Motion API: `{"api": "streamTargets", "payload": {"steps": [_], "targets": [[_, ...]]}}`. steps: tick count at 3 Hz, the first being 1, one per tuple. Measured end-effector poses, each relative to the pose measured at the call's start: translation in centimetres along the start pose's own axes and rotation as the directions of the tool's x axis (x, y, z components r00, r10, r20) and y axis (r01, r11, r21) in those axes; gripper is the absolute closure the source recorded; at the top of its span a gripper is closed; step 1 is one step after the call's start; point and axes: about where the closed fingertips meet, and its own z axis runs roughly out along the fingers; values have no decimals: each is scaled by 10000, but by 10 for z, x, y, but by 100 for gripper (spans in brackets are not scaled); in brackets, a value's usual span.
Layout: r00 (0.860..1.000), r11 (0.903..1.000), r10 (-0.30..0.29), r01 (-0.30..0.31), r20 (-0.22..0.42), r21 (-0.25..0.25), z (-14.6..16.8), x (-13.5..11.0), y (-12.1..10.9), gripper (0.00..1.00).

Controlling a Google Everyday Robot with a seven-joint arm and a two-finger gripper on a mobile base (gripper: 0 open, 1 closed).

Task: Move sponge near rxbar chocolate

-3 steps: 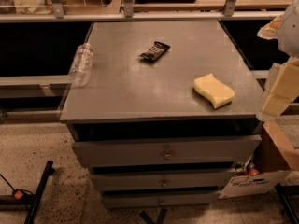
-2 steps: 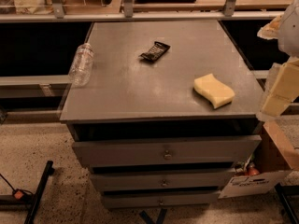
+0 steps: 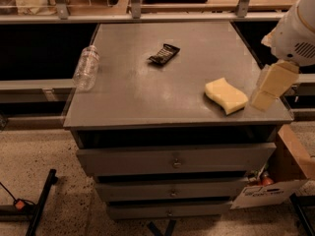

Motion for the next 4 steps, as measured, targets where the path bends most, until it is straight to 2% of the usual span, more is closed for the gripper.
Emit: {"api": "streamTargets", "payload": {"steps": [1, 2, 3, 4], "targets": [[9956, 9957, 923, -922, 190, -29, 47, 4, -28, 0], [9834, 9842, 1769, -1766, 410, -107, 89, 8, -43, 0], [9691, 9705, 2399, -2380, 575, -382, 126, 9, -47, 0], [9588, 9610, 2730, -2680, 785, -682, 146, 5, -47, 19]]}}
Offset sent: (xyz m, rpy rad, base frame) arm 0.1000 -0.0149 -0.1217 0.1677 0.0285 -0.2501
